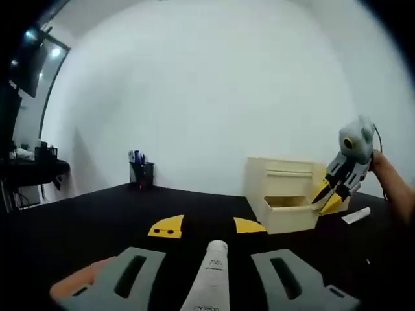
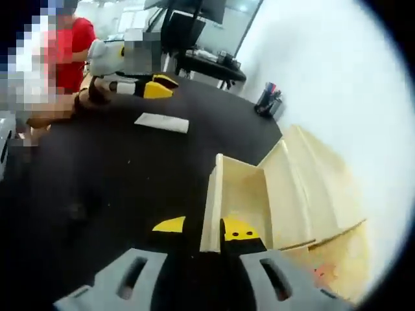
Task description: Open the drawer, pick up the cosmetic bottles from the table one by one, place them into the drawer, release the gripper, close the drawer, and move the gripper away
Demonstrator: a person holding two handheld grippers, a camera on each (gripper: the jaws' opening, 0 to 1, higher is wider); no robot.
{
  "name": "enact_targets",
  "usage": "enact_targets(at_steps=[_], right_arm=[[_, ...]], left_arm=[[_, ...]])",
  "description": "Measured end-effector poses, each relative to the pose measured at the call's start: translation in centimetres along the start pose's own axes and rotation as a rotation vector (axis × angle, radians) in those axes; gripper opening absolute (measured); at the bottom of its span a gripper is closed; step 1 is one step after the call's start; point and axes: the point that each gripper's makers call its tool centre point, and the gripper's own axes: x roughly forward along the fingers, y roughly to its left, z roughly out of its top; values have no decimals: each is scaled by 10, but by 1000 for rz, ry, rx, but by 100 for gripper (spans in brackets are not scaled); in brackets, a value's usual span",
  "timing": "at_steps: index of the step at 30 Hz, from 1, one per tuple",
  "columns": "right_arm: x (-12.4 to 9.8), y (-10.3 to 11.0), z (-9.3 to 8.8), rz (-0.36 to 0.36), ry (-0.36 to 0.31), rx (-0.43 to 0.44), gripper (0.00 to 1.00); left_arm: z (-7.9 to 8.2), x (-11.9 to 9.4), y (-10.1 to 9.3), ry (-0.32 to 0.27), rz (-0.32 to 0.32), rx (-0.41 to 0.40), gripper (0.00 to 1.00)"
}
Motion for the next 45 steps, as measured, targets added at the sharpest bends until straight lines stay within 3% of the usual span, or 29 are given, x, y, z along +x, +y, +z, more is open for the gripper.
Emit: enact_targets(at_steps=[3,6,17,25,32,45], right_arm=[[3,1,-12,-35,69,-11,14],[2,-2,-10,-48,53,21,14],[4,0,-12,-55,91,-7,5],[3,-2,-13,-77,112,-20,5],[0,3,-15,-79,142,-49,5],[-2,29,-6,33,133,-85,5]], left_arm=[[-2,1,1,7,6,7,28],[-4,2,3,15,10,14,28],[-10,7,5,29,13,21,26],[-9,8,16,34,35,27,26],[-11,7,15,34,38,39,26],[-11,7,12,30,34,42,25]])
